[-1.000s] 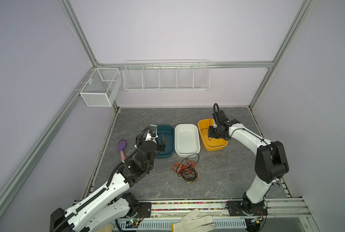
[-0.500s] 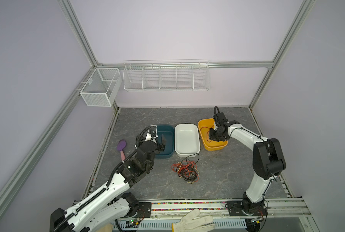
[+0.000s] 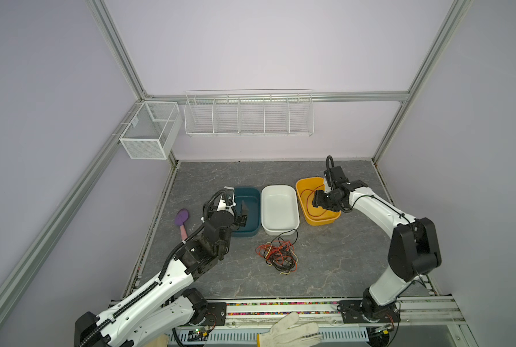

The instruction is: Untangle the cables

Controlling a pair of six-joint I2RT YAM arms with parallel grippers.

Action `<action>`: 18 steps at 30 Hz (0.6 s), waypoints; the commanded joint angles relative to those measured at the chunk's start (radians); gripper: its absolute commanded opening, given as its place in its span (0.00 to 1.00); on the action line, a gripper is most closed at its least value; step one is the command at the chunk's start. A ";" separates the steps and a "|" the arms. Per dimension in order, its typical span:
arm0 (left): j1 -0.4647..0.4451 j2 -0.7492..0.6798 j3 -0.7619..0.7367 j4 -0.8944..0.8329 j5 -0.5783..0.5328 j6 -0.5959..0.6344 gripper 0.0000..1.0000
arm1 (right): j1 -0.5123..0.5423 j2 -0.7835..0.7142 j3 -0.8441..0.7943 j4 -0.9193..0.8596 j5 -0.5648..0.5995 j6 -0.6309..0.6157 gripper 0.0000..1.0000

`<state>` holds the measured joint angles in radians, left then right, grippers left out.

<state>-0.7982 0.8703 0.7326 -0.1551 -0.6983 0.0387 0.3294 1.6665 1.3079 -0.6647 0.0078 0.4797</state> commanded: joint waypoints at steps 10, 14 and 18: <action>0.004 -0.009 -0.006 -0.001 0.008 0.012 0.99 | -0.055 -0.024 0.043 -0.071 -0.010 -0.007 0.71; 0.004 0.002 0.004 -0.021 0.008 0.007 0.99 | 0.007 -0.100 -0.057 0.003 -0.139 -0.007 0.72; 0.004 0.007 0.011 -0.039 0.053 0.002 0.99 | 0.108 -0.188 -0.158 0.040 -0.181 -0.014 0.71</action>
<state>-0.7982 0.8742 0.7307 -0.1661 -0.6777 0.0380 0.3820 1.5494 1.2068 -0.6594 -0.0967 0.4736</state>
